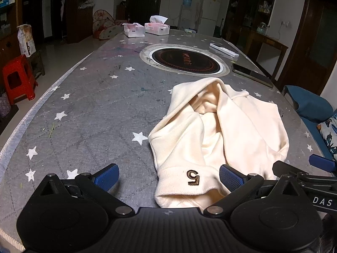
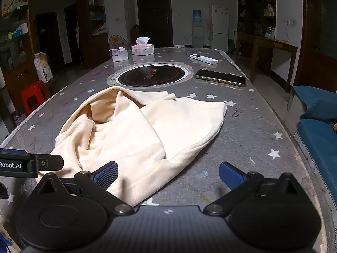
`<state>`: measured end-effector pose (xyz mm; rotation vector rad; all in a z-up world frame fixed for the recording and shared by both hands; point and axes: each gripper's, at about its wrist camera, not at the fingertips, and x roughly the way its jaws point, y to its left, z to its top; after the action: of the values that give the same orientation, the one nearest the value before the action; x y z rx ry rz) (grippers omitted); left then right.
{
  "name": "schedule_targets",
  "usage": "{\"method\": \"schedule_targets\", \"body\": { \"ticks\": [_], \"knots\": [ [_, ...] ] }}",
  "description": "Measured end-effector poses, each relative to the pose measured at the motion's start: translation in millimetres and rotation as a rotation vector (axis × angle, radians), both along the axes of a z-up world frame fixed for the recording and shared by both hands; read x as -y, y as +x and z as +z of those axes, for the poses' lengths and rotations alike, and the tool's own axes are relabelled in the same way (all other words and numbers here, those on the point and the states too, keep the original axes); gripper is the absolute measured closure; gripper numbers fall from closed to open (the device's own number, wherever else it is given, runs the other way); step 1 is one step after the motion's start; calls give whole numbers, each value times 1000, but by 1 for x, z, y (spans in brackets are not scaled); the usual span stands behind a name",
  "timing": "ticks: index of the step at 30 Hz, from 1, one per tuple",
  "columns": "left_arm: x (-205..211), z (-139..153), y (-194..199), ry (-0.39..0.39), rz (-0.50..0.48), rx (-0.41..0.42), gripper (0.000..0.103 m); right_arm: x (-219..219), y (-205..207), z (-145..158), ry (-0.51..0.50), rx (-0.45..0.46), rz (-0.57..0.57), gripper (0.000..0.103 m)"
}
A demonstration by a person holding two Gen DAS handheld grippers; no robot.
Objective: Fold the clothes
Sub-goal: 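Move both grippers toward the crumpled cream sweatshirt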
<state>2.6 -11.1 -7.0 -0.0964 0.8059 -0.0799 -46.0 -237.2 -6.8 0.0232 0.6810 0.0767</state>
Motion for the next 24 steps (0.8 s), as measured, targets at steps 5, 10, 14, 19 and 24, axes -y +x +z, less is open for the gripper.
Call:
{"method": "schedule_targets", "body": {
  "ticks": [5, 10, 14, 19, 24],
  "knots": [
    [0, 0, 3, 1, 2, -5, 0, -1, 3, -1, 1, -6, 3, 0],
    [1, 0, 5, 4, 0, -6, 0, -3, 6, -1, 2, -8, 11, 0],
    [0, 0, 8, 4, 1, -10, 0, -3, 8, -2, 2, -11, 14, 0],
    [1, 0, 12, 6, -1, -15, 0, -3, 12, -2, 3, -14, 17, 0],
    [1, -2, 16, 5, -1, -19, 0, -5, 16, -3, 1, -17, 23, 0]
  ]
}}
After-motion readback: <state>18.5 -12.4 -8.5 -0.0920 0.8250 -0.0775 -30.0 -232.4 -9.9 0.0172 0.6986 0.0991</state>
